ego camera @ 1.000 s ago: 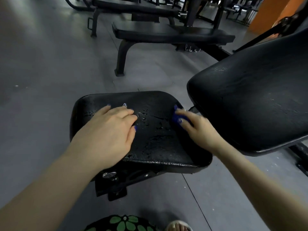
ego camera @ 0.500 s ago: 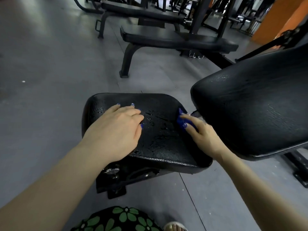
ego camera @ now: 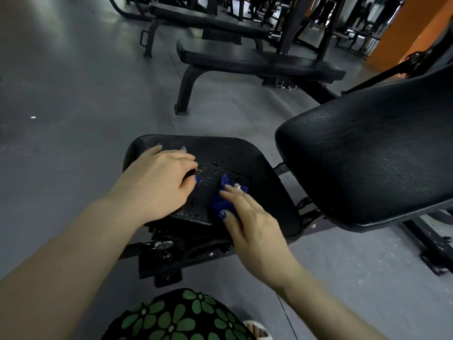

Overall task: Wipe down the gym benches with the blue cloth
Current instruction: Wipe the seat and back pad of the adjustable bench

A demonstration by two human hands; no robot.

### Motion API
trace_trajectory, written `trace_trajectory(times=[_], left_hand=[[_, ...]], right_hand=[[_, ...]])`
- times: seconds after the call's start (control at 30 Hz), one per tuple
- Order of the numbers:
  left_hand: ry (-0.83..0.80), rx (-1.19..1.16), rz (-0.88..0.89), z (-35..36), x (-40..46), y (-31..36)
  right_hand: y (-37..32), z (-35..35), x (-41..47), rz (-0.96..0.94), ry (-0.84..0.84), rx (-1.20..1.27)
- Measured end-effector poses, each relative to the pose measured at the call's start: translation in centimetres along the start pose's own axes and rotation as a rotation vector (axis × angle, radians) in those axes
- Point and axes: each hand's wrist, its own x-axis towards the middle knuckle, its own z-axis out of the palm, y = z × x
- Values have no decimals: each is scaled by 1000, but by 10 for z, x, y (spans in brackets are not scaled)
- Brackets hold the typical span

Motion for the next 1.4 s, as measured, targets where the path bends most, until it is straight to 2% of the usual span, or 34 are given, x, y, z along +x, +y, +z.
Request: trace_trajectory(times=[0.07,0.2,0.3,0.43,0.57,0.7,0.83,0.93,1.0,1.1,1.2,1.27,1.4], left_hand=[[10,16,9,0,-1,-1],[78,51,25,7,-3,-2],[84,59,52,10,-1,-2],[88,29,64,10,-2,-4],[95,40,73,10,-3,-4],[83,67,64,10,-2,-4],[100,53,80,10,-4,-5],[108,29,90,11,-7,-7],[107,26,95,11,-8,-9],[117,18,94,12,-8,-9],[114,21,90,11,-7,-9],[105,30,100,10,-7,-9],[60,45,129,5,-13,-9]], right_hand=[[14,-12,-7,-46,-38,67],[42,-31,-16,-21,-113,116],[55,-32,26,-20,-125,69],[78,-19,110,125,-119,-1],[97,-17,144,253,-73,-6],[71,-9,169,354,-49,-54],[14,11,186,158,-139,39],[10,7,178,7,-224,54],[32,-6,176,28,-258,26],[64,-13,181,214,-172,-29],[59,1,194,302,-126,-66],[47,11,195,299,-98,-52],[40,12,165,171,-96,-12]])
